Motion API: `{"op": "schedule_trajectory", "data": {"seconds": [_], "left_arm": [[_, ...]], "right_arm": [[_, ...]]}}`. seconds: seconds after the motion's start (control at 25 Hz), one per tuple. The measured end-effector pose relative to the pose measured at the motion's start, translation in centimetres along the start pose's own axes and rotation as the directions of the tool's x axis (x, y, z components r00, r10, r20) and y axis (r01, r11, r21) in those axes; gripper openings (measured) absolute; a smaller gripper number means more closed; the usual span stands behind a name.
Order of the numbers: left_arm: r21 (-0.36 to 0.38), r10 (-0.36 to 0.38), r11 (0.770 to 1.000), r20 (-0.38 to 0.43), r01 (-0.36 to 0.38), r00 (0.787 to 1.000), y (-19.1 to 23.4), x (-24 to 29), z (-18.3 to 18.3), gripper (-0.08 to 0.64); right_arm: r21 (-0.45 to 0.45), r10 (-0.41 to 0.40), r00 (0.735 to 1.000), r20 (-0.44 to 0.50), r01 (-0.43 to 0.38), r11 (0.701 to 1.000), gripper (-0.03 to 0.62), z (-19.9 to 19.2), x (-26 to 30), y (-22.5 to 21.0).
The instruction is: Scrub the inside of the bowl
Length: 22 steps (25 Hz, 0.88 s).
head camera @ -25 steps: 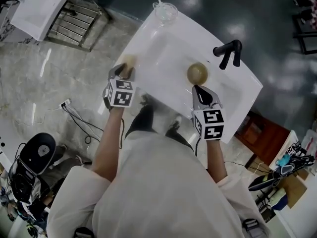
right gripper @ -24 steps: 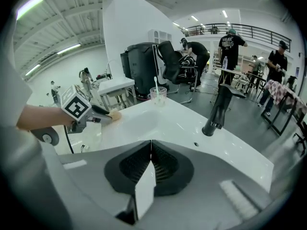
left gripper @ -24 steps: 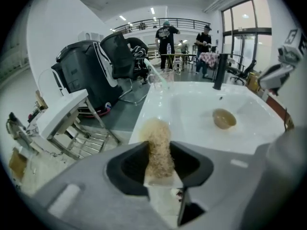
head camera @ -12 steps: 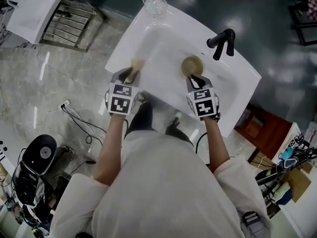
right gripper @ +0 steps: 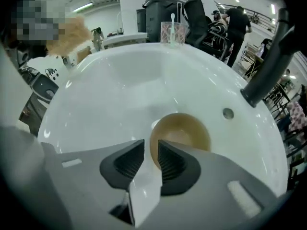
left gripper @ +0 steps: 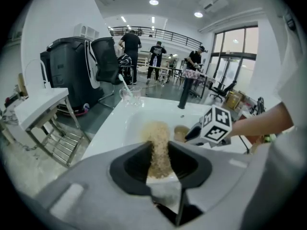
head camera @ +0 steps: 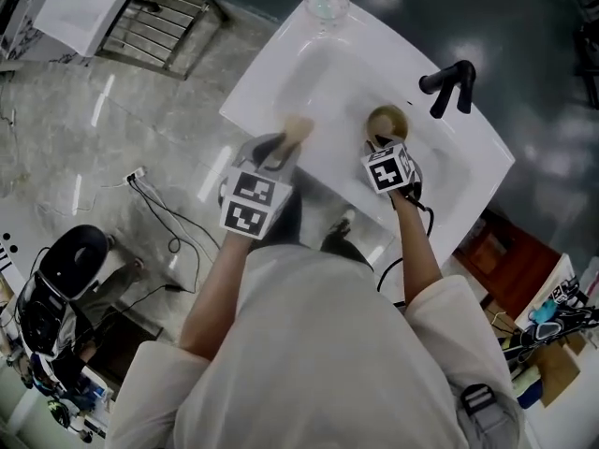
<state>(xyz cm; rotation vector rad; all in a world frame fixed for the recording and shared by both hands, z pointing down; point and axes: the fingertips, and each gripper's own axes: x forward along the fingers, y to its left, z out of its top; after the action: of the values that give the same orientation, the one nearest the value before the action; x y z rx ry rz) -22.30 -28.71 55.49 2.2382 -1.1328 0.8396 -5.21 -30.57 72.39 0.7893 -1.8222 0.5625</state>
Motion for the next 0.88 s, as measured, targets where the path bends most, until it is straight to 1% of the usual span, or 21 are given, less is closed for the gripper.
{"op": "schedule_trajectory", "data": {"seconds": [0.12, 0.24, 0.48, 0.6, 0.76, 0.88], "left_arm": [[-0.005, 0.001, 1.0, -0.008, -0.001, 1.0, -0.2, -0.8, -0.6, 0.104], [-0.006, 0.003, 1.0, -0.014, -0.003, 1.0, -0.3, -1.2, -1.1, 0.105], [-0.005, 0.018, 1.0, -0.011, -0.018, 1.0, -0.1, -1.7, -1.0, 0.106], [0.002, 0.019, 1.0, -0.009, -0.019, 1.0, -0.2, -1.7, -0.6, 0.106], [0.022, 0.007, 1.0, 0.006, -0.007, 1.0, -1.1, -2.0, 0.0, 0.107], [0.038, -0.02, 0.999, 0.03, 0.019, 0.999, -1.9, -2.0, 0.8, 0.107]], "right_arm": [[-0.025, -0.007, 0.999, -0.045, 0.006, 1.0, 0.092, -0.6, 1.4, -0.1], [-0.069, -0.037, 0.995, -0.094, 0.03, 0.997, 0.089, -1.5, 2.3, -0.4], [-0.122, -0.041, 0.991, -0.127, 0.025, 0.992, 0.061, -2.0, 3.0, -0.3], [-0.149, -0.052, 0.992, -0.118, 0.034, 0.988, 0.048, -1.8, 2.6, -0.3], [-0.173, -0.065, 0.995, -0.073, 0.051, 0.984, 0.018, -1.0, 1.2, -0.2], [-0.158, -0.024, 0.999, -0.036, 0.018, 0.987, 0.018, -0.6, -0.5, 0.2]]}}
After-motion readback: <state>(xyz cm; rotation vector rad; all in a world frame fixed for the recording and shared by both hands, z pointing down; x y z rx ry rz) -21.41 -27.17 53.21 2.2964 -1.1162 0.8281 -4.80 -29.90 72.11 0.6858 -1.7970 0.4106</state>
